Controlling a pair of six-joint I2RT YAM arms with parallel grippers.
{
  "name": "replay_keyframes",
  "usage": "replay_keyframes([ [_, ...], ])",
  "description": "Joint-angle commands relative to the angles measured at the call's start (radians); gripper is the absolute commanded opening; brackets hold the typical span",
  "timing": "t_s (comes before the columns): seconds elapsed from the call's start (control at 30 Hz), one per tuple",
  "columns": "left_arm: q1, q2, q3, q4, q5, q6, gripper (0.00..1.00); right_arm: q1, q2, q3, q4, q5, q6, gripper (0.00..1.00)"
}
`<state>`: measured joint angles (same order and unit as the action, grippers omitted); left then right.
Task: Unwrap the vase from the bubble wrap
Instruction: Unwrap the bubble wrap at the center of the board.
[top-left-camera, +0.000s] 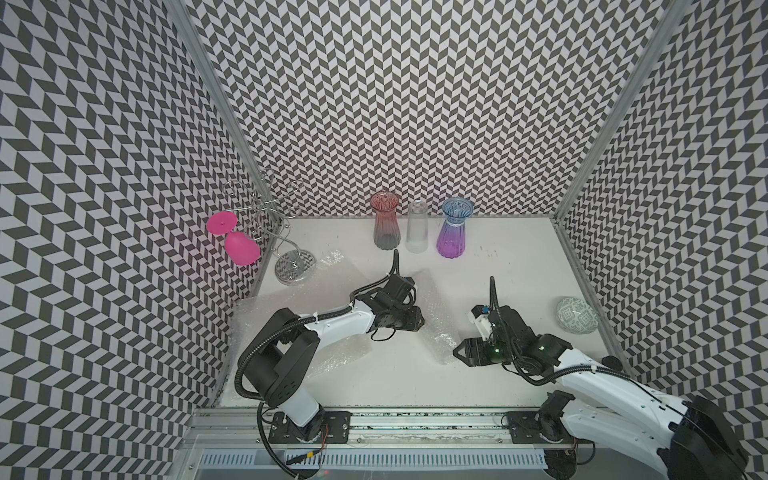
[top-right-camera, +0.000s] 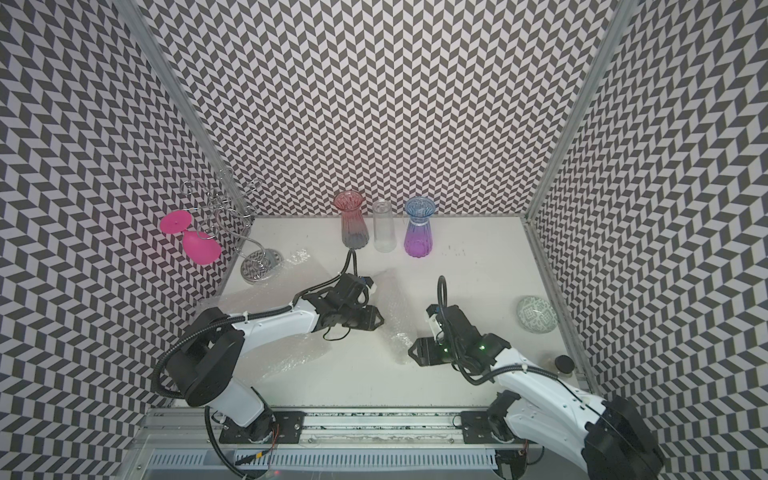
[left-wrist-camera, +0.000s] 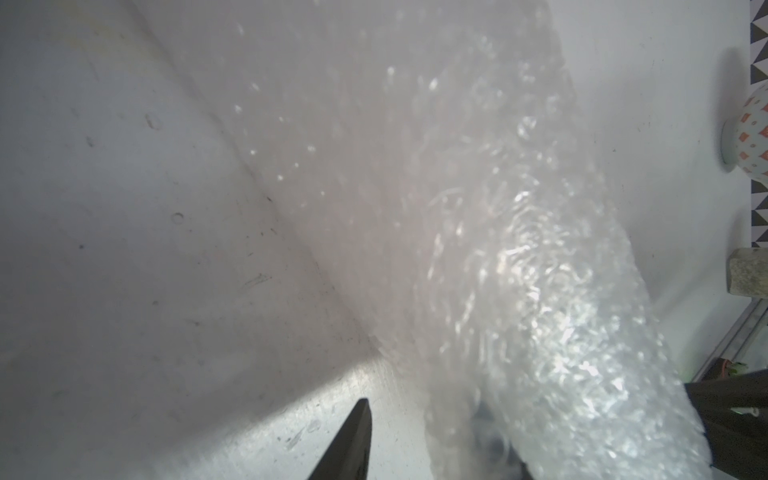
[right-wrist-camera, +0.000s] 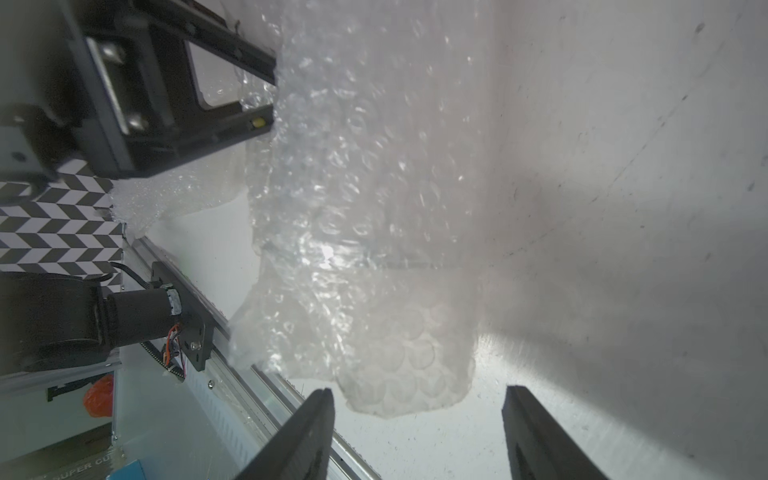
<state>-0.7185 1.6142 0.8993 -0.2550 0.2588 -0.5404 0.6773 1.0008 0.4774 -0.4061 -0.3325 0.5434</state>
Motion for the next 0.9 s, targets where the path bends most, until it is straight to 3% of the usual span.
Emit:
replay_keyframes([
  [0.0,0.002,-0.014,-0.010,0.000,-0.002,0.007,0.40,-0.005,0.035,0.007,0.089,-0.036,-0.014,0.65],
  [0.3,0.002,-0.023,-0.013,-0.002,0.000,0.005,0.40,-0.005,0.085,0.022,0.162,-0.062,-0.053,0.56],
  [0.63,-0.007,-0.030,-0.001,-0.028,-0.008,0.019,0.41,-0.005,0.068,0.025,0.179,-0.078,-0.077,0.23],
  [0.87,-0.083,-0.076,0.076,-0.129,-0.157,0.069,0.56,-0.003,0.047,0.046,0.144,-0.072,-0.112,0.03],
])
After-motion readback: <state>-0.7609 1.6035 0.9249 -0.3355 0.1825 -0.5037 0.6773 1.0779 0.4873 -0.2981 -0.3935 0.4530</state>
